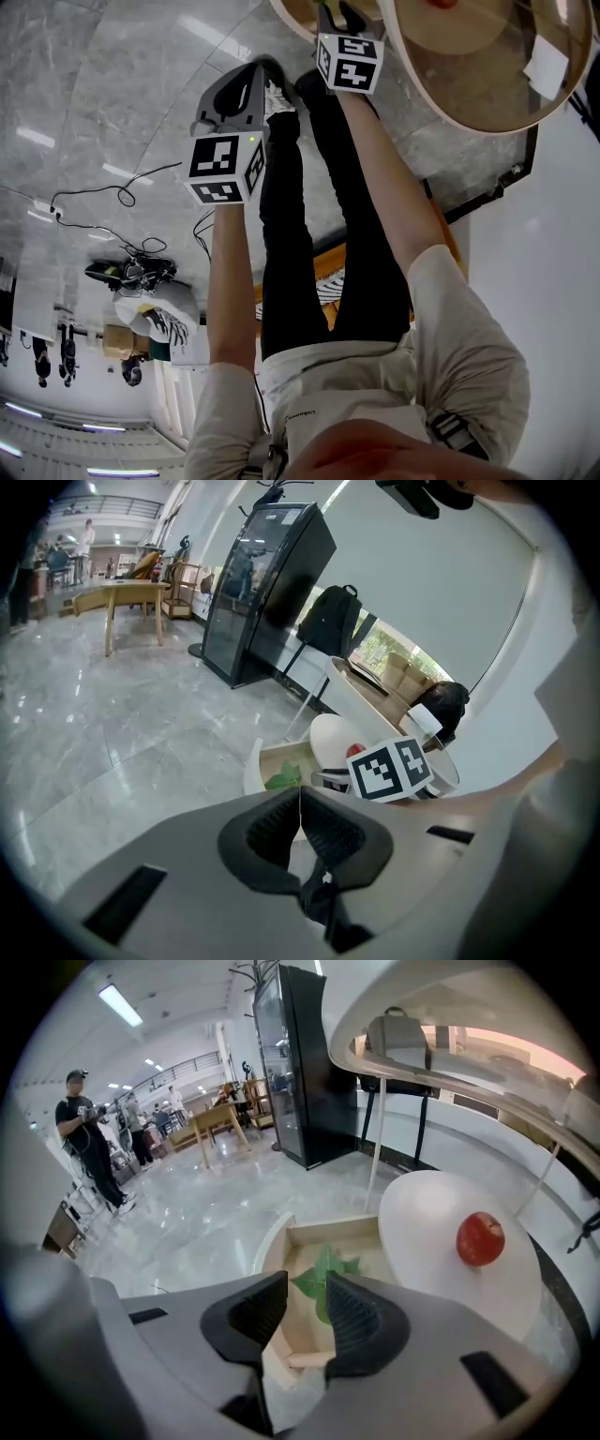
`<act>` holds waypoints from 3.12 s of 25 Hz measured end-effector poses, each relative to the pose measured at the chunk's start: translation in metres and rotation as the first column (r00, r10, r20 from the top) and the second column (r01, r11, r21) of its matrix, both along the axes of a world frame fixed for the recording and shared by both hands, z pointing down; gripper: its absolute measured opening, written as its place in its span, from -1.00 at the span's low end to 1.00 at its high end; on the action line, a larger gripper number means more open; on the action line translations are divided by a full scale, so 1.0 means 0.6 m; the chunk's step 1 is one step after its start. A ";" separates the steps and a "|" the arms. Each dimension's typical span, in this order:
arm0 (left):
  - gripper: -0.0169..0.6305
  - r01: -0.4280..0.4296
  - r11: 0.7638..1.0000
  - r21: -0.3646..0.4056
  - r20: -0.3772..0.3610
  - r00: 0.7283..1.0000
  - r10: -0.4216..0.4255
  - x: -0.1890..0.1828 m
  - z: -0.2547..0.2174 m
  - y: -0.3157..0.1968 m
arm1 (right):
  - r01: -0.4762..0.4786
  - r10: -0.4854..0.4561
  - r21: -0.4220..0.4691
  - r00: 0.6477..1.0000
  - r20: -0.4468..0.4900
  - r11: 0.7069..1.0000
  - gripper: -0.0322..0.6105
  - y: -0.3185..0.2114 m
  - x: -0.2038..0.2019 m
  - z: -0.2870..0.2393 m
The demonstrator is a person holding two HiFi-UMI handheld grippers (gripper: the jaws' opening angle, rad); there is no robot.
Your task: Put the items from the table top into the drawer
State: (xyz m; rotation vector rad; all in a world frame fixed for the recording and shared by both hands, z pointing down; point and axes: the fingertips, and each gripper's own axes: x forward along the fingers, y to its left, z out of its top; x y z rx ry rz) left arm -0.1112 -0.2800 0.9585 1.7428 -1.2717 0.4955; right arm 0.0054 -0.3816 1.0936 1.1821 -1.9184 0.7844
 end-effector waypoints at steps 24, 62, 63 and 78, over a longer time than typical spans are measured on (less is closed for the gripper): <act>-0.88 -0.111 0.993 0.043 0.024 0.994 0.111 0.050 -0.320 -0.059 | -0.016 0.017 -0.037 0.999 0.041 0.999 -0.53 0.104 0.061 -0.416; -0.88 -0.164 0.962 0.220 -0.044 0.983 0.178 0.091 -0.852 0.126 | 0.057 -0.090 0.161 0.975 0.204 0.985 -0.54 0.266 0.107 -1.039; -0.88 -0.174 0.960 0.219 -0.040 0.981 0.187 0.093 -0.852 0.127 | 0.059 -0.091 0.160 0.975 0.204 0.985 -0.54 0.268 0.105 -1.038; -0.88 -0.190 0.952 0.240 -0.040 0.978 0.205 0.097 -0.856 0.145 | 0.096 -0.126 0.145 0.969 0.212 0.985 -0.79 0.283 0.089 -1.029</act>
